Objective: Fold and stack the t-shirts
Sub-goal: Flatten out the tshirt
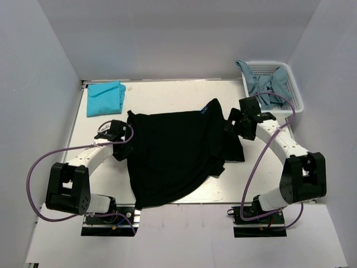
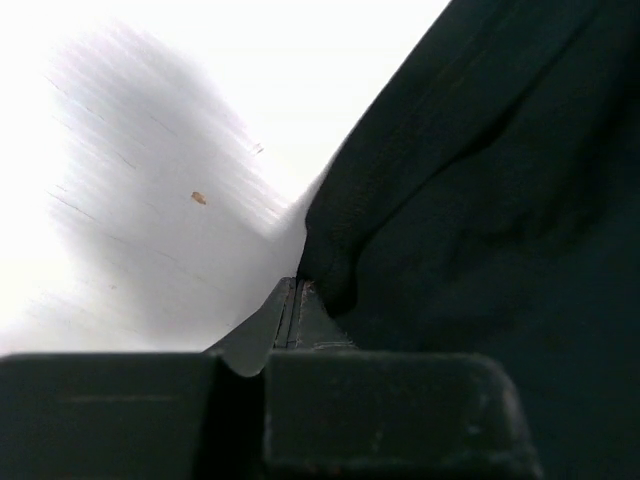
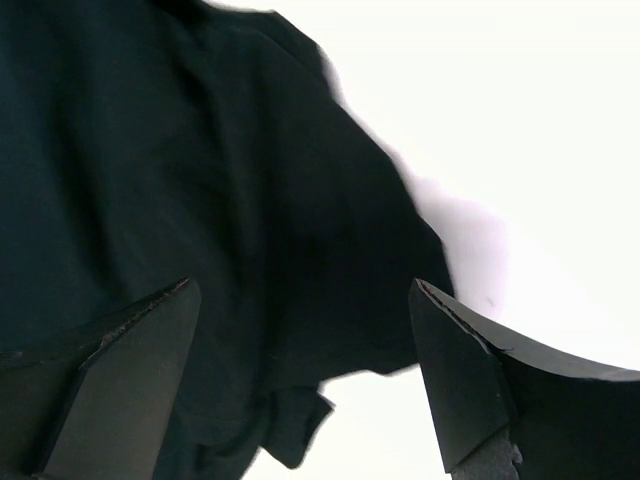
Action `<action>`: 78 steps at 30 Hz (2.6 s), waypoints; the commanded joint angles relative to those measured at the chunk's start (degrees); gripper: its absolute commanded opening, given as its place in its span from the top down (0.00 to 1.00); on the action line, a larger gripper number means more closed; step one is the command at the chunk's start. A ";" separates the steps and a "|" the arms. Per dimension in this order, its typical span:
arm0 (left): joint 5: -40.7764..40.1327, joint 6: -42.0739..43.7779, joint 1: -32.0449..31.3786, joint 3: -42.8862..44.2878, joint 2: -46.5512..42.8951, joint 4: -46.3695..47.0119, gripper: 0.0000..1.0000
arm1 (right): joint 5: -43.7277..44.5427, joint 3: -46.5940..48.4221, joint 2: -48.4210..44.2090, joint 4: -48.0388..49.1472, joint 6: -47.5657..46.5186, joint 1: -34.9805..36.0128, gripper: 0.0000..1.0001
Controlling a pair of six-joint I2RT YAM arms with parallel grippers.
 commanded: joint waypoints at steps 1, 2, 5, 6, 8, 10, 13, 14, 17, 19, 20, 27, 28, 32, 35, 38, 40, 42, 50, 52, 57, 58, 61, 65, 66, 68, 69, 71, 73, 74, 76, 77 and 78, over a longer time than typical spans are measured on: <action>-2.88 -0.40 0.33 4.20 -3.48 -4.34 1.00 | 4.87 -1.59 -2.40 -5.22 0.87 -0.35 0.09; -2.89 -0.40 0.33 4.73 -4.53 -5.05 1.00 | 5.48 -2.38 -2.66 -6.27 1.31 -0.53 0.09; -3.42 0.57 0.33 6.14 -7.43 -6.55 1.00 | 8.56 -5.11 -3.72 -6.64 2.80 -1.14 0.11; -2.89 1.96 0.33 6.14 -8.31 -6.55 1.00 | 8.56 -7.38 -4.33 -6.64 2.98 -1.32 0.14; -1.84 2.77 0.33 6.76 -9.90 -6.55 1.00 | 7.08 -8.62 -4.51 -5.50 2.46 -1.76 0.20; -1.83 3.30 0.33 7.89 -11.21 -6.55 1.00 | 2.71 -10.73 -4.95 -3.66 0.45 -1.85 0.29; -1.83 3.82 0.33 9.21 -12.71 -7.78 1.00 | 0.83 -13.45 -4.69 -1.55 -0.18 -1.85 0.29; -1.83 3.82 0.33 9.22 -13.24 -8.39 1.00 | 1.35 -14.25 -4.60 -1.19 -0.01 -1.94 0.29; -1.83 3.82 0.33 10.36 -14.73 -9.62 1.00 | 3.90 -15.40 -2.85 -0.05 -0.01 -1.94 0.29; -1.83 4.43 0.33 10.36 -15.52 -9.62 1.00 | 4.52 -16.01 -0.83 0.66 0.08 -2.11 0.29; -1.83 4.44 0.33 10.36 -16.05 -9.62 1.00 | 4.35 -16.27 -0.47 1.62 -0.01 -2.11 0.29; -2.36 5.05 0.33 11.50 -18.96 -9.10 1.00 | -0.49 -16.19 2.96 7.43 0.25 -1.94 1.00; -2.36 5.58 0.33 12.64 -19.48 -9.10 1.00 | -0.23 -15.67 2.96 7.43 0.26 -2.11 1.00; -3.15 7.77 0.33 17.12 -21.41 -7.95 1.00 | 2.84 -6.92 -3.42 2.00 -0.97 -2.20 1.00; -6.13 7.78 0.33 21.34 -22.91 -7.34 1.00 | 5.39 1.69 -7.93 -0.56 -1.06 -2.55 1.00; -8.69 9.18 0.33 25.38 -24.67 -5.59 1.00 | 9.35 7.26 -12.94 -1.18 -1.59 -3.51 1.00; -10.70 10.85 0.33 28.45 -25.20 -4.97 1.00 | 12.25 13.68 -14.70 -2.06 -1.85 -3.78 1.00; -13.94 11.46 0.33 31.09 -25.20 -5.92 1.00 | 15.58 19.45 -15.84 -2.24 -1.94 -4.22 1.00; -22.48 15.77 0.33 43.75 -26.87 -8.83 1.00 | 24.20 36.36 -18.31 2.15 -9.56 -5.10 1.00; -24.33 16.30 0.33 45.86 -27.48 -9.35 1.00 | 27.26 41.34 -18.75 3.03 -11.16 -5.10 1.00; -31.45 16.30 -0.73 47.80 -30.99 -11.29 1.00 | 33.34 46.47 -20.68 8.29 -19.33 -5.19 1.00; -31.45 16.30 -0.73 48.41 -31.00 -11.90 1.00 | 35.00 47.09 -20.94 8.74 -21.43 -5.01 1.00; -32.16 16.30 -0.73 50.78 -32.13 -12.52 1.00 | 36.33 49.64 -22.26 10.59 -25.21 -4.92 1.00; -31.63 15.78 -0.73 54.30 -33.28 -14.28 1.00 | 35.46 51.13 -25.25 13.40 -27.78 -4.75 1.00; -31.02 15.78 -0.73 55.44 -33.98 -14.28 1.00 | 34.15 52.01 -26.12 13.23 -28.04 -4.66 1.00; -30.49 15.78 -0.73 55.98 -34.85 -14.98 1.00 | 32.92 52.10 -27.44 13.32 -27.96 -4.66 1.00; -29.62 15.78 -0.73 56.67 -35.65 -14.98 1.00 | 30.56 52.10 -28.23 13.14 -27.17 -4.66 1.00; -27.51 15.78 -0.73 56.68 -36.18 -14.98 1.00 | 29.05 52.02 -29.12 11.65 -26.03 -4.66 1.00; -25.58 15.78 -0.73 56.68 -36.18 -14.98 1.00 | 26.32 50.53 -29.65 10.33 -24.63 -4.66 1.00; -23.30 15.25 -0.73 55.20 -35.66 -14.98 1.00 | 25.62 49.65 -29.91 9.72 -23.23 -4.75 1.00; -19.53 13.86 -0.73 53.53 -34.61 -15.78 1.00 | 20.97 44.32 -30.26 9.19 -21.99 -4.66 1.00; -18.20 13.32 -0.73 50.99 -33.03 -16.56 1.00 | 18.34 42.63 -30.26 8.58 -18.85 -4.75 1.00; -16.79 12.62 -0.73 49.31 -32.15 -17.44 1.00 | 15.45 39.13 -30.09 8.31 -17.60 -4.66 1.00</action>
